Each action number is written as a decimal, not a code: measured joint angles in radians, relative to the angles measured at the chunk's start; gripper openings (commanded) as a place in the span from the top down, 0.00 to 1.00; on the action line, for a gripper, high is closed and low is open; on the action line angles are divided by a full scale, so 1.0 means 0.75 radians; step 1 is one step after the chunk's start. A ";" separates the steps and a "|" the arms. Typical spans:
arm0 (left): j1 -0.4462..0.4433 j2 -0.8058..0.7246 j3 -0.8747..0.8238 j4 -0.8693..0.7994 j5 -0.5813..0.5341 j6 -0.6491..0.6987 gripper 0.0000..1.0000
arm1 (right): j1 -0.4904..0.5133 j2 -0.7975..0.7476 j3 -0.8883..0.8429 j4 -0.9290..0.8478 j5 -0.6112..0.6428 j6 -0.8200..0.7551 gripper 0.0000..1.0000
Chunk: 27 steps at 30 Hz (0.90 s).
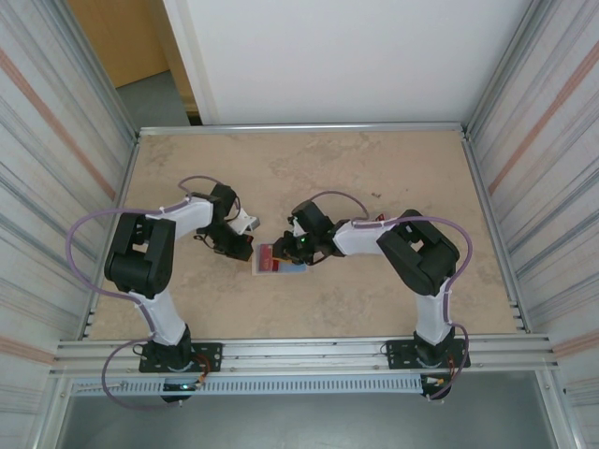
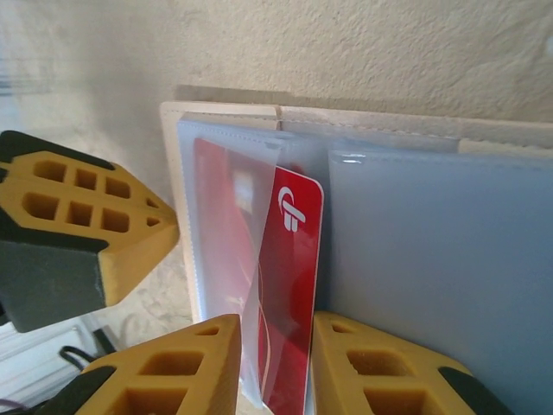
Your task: Put the credit cards into the card holder
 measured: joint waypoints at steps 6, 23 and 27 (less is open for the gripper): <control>0.000 0.005 0.001 -0.002 -0.001 0.000 1.00 | 0.034 0.002 0.109 -0.197 0.067 -0.077 0.73; -0.012 0.021 0.014 -0.013 -0.007 0.001 1.00 | 0.058 0.079 0.283 -0.439 0.131 -0.219 0.71; -0.022 0.021 0.014 -0.013 -0.010 0.001 1.00 | 0.058 0.080 0.298 -0.470 0.133 -0.239 0.70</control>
